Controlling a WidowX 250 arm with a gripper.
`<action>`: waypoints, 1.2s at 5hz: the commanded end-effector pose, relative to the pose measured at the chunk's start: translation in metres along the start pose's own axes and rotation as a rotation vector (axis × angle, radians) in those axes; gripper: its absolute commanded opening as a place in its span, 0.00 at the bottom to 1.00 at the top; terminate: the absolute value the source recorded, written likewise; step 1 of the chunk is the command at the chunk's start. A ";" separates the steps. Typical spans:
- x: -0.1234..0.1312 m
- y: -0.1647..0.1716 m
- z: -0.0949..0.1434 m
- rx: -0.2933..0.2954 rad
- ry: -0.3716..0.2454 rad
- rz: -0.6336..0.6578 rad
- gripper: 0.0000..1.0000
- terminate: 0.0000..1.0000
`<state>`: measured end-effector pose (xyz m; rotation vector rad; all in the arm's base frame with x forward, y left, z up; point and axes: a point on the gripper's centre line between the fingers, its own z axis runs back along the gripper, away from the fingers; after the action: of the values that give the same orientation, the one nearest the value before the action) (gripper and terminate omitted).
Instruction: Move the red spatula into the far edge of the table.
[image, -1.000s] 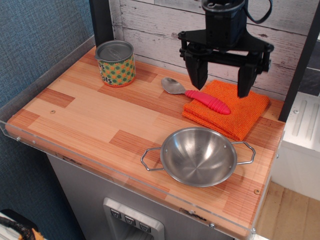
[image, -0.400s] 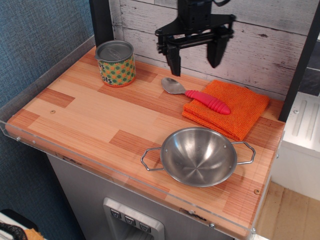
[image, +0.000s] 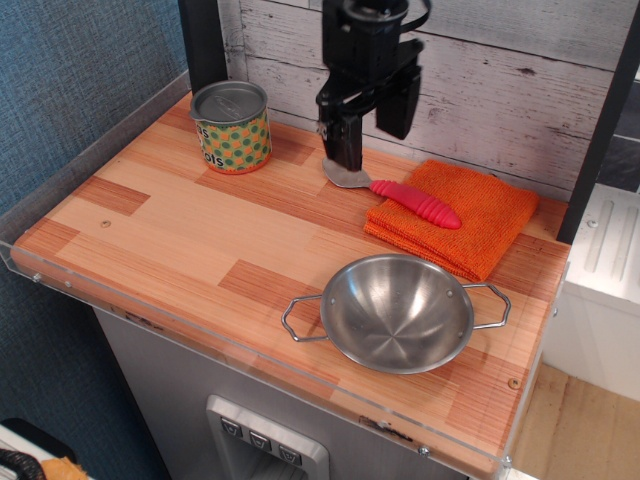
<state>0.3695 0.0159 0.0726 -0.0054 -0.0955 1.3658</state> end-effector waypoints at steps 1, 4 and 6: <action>0.007 -0.005 -0.007 -0.008 -0.007 0.219 1.00 0.00; 0.011 -0.006 -0.034 -0.013 0.026 0.188 1.00 0.00; 0.010 -0.006 -0.048 -0.017 0.065 0.188 1.00 0.00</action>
<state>0.3919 0.0273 0.0118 -0.0468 -0.0188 1.5368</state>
